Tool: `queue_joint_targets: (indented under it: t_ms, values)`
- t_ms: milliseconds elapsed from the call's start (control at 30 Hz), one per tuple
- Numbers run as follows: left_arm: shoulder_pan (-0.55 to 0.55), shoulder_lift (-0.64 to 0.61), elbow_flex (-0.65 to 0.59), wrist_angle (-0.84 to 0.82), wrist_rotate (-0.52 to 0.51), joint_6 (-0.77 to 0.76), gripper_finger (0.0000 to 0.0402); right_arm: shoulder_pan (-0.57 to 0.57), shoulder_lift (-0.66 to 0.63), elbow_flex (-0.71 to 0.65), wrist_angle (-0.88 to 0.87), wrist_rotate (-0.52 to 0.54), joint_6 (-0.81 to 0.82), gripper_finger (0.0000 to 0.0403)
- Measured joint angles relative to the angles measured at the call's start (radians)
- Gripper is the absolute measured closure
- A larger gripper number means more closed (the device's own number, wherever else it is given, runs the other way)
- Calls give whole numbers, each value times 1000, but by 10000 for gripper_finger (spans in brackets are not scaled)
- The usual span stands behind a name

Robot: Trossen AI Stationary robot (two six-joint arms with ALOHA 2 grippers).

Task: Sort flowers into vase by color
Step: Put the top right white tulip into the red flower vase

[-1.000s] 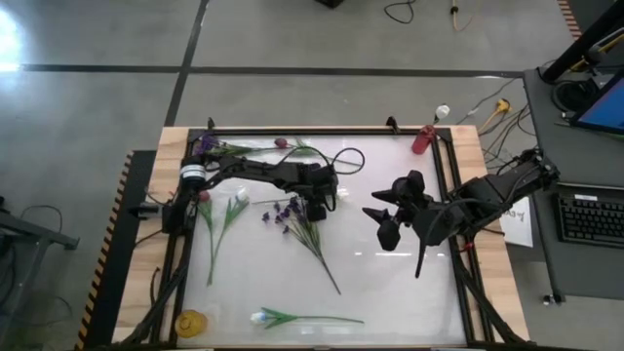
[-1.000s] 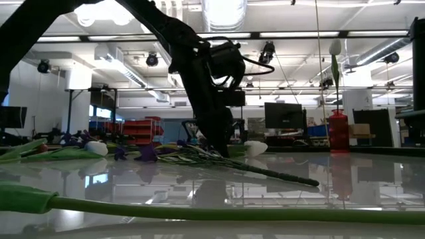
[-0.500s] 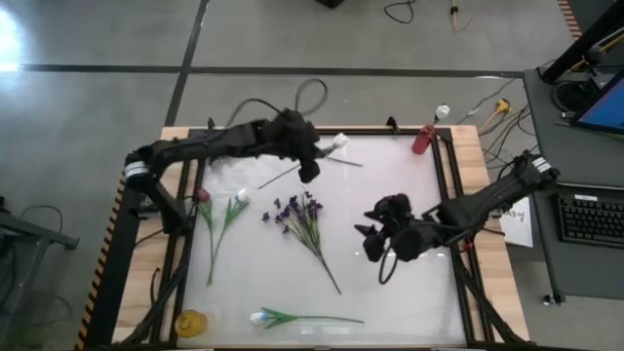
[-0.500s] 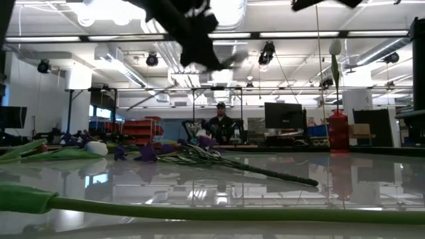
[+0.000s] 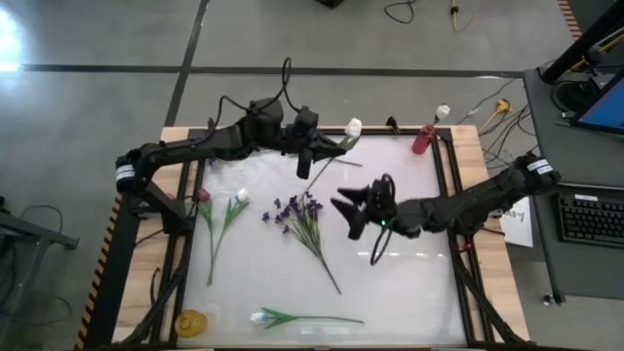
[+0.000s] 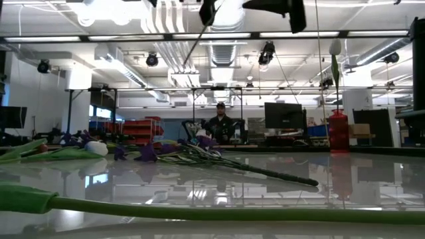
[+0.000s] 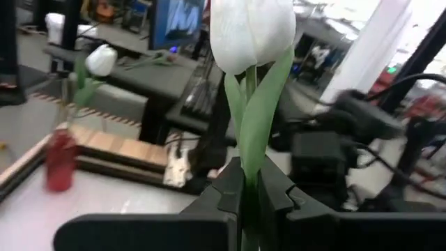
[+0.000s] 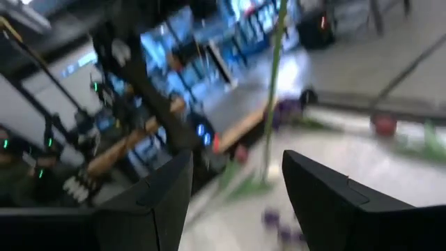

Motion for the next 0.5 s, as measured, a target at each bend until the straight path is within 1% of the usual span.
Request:
queue_joint_targets:
  t_ms: [33,133,267,500]
  values:
    - [-8,4,0,28,0,-11,402,-15,0,1,25,0,-34,188]
    - [-28,5,0,97,12,-43,402,-56,0,31,19,-10,-95,188]
    - [-59,5,0,174,24,-54,402,-101,0,80,-17,-90,-128,188]
    - [-79,3,0,219,23,-58,401,-109,-13,203,-38,-112,-336,171]
